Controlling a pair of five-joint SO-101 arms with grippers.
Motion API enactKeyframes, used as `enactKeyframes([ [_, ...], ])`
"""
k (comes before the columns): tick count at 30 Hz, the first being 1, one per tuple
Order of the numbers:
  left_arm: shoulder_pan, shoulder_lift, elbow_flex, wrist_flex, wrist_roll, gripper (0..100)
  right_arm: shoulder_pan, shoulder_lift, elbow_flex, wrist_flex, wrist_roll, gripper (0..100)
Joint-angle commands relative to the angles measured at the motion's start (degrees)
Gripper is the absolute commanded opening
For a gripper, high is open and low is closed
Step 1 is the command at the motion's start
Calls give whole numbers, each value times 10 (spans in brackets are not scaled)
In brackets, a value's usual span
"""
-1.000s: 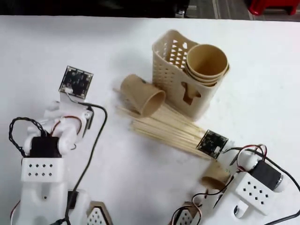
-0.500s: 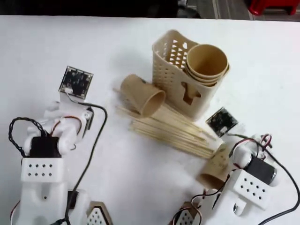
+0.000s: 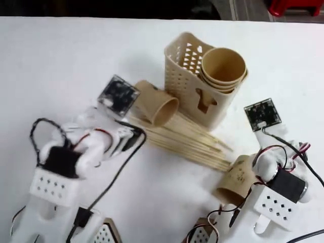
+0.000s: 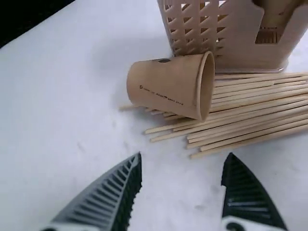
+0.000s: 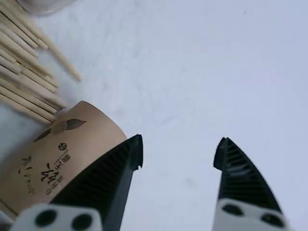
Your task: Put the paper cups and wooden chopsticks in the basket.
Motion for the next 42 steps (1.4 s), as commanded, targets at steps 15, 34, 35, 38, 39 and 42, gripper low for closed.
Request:
enactKeyframes([
  [15,72,348,-27,-301,113,259,-2,-3,-23,16,-50,252],
  [34,29,292,-24,-290,115,24,1,-3,-23,20,-46,252],
  [35,20,269,-24,-275,115,24,1,-3,-22,20,-46,252],
  [38,-13,200,-24,-240,112,24,1,-3,-22,20,-46,252],
  [39,-21,179,-25,-231,111,24,1,-3,-22,20,-46,252],
  [42,-36,121,-30,-208,90,23,1,-4,-11,20,-46,252],
])
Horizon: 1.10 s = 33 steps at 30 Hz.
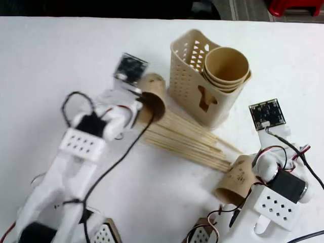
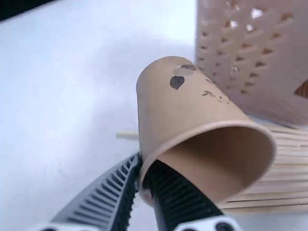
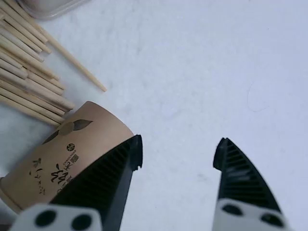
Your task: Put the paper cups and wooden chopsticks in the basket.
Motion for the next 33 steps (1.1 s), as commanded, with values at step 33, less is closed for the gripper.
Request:
enactKeyframes([
  [33,188,307,-840,425,-123,22,1,-3,191,-218,-188,251],
])
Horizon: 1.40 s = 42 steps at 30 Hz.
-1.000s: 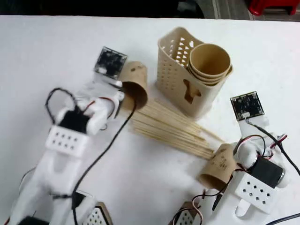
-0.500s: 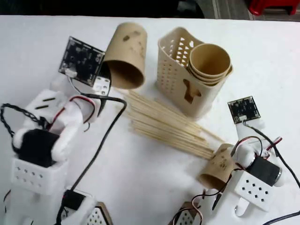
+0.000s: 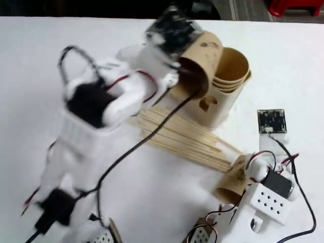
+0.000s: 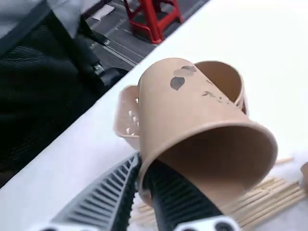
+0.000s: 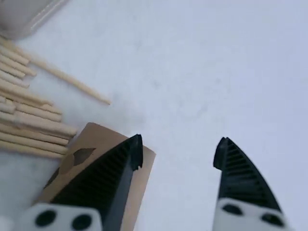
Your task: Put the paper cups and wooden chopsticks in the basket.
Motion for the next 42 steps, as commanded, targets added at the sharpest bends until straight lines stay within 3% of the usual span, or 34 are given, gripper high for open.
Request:
enactKeyframes([
  [1,29,98,-145,52,-15,22,4,-3,13,-52,-43,251],
  [10,37,242,-319,97,-24,37,2,-3,20,-58,-46,251],
  [15,36,276,-382,91,22,182,0,-3,27,-57,-46,251],
  [17,36,283,-402,83,49,215,0,-3,29,-57,-46,251],
  [32,12,356,-410,-98,54,218,2,-7,30,-57,-46,251],
  [42,-10,367,-415,-127,54,218,3,-8,24,-57,-46,251],
])
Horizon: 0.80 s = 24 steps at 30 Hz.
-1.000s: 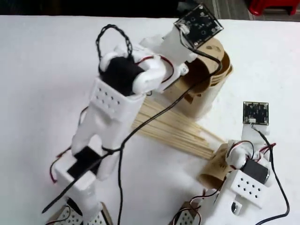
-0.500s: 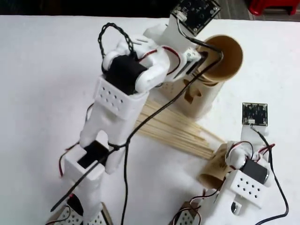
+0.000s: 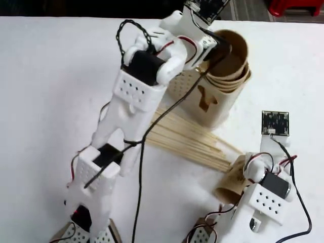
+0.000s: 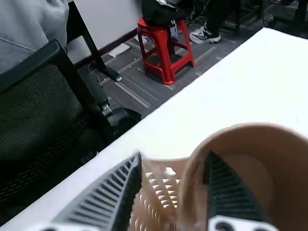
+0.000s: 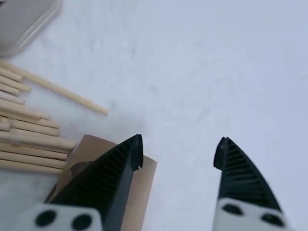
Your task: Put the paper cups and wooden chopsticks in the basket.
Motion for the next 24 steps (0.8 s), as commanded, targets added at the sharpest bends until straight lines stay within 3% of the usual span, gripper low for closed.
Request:
enactKeyframes([
  [1,0,-39,-25,-15,8,218,4,-8,-13,-4,-5,251],
  [10,23,-46,-18,-7,4,218,4,-8,-97,98,-1,251],
  [18,49,-61,-25,135,4,218,72,-8,-142,159,1,251],
  [24,62,-93,-25,213,4,218,88,-8,-149,262,121,250],
])
